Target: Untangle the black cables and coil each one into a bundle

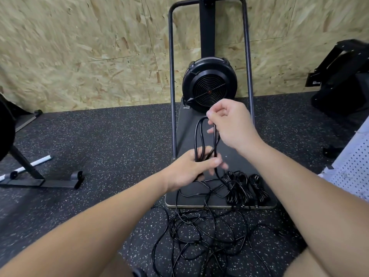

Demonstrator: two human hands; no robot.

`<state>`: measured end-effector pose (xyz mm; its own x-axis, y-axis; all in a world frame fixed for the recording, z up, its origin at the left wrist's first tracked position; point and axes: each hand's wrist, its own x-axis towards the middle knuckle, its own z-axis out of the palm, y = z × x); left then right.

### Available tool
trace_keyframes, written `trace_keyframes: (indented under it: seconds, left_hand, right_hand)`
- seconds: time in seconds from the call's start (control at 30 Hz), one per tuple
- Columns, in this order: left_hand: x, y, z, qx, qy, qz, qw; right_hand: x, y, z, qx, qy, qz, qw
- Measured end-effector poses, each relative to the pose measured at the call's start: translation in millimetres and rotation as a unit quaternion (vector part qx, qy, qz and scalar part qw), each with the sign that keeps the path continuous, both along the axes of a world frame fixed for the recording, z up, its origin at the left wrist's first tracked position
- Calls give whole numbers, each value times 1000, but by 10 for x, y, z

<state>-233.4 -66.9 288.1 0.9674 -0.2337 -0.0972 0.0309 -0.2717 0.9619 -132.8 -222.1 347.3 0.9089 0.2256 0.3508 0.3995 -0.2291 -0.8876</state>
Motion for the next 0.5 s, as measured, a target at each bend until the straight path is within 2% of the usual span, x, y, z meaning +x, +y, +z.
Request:
trace_keyframes:
  seconds: [0.1,0.2,0.23,0.37,0.43,0.5]
  left_hand:
    - [14,13,16,46,-30,10,998]
    - [23,39,42,62,-63,21,996]
    - [23,39,42,48,-62,25,997]
    - [36,13,-13,-17,-28,29,999]
    - [19,23,-20,-29,-13,29,999]
    - [-17,41,15,-71,11,22,997]
  right_hand:
    - [5,-87,-16,-110,-105,-11,988]
    - [46,-120,-68,-164,-163,-21,973]
    - [62,-118,-68,-174,-149,-15,973]
    - [18,-91,-51,-150,22,96,984]
    - [24,-87,-76,-89,61,129,986]
    - [56,-114,-76,21,142,186,972]
